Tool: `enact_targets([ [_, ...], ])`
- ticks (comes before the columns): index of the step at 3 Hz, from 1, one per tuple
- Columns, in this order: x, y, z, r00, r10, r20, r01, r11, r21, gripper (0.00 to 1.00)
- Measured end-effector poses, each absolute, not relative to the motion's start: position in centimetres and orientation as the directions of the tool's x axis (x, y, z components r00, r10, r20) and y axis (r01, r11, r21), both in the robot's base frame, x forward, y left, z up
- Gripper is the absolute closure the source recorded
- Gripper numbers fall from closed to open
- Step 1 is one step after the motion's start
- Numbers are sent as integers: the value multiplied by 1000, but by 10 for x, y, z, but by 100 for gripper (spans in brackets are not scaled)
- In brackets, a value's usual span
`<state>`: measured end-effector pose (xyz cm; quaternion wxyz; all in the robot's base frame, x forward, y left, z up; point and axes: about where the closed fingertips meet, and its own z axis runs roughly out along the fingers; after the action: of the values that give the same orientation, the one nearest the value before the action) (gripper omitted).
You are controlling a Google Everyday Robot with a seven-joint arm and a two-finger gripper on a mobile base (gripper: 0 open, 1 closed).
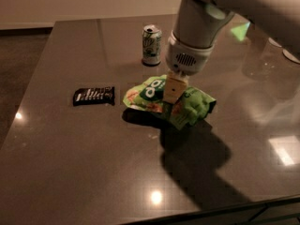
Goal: Move green rice chip bag near rxbar chocolate
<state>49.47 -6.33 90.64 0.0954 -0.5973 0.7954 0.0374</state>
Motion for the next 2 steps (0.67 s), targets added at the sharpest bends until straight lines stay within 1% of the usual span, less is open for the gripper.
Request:
enact_targets([
  [1,517,-27,914,-202,-947,-251,-971,227,-73,99],
  [2,530,-7,916,-168,-945,-280,-978,196,-75,76],
])
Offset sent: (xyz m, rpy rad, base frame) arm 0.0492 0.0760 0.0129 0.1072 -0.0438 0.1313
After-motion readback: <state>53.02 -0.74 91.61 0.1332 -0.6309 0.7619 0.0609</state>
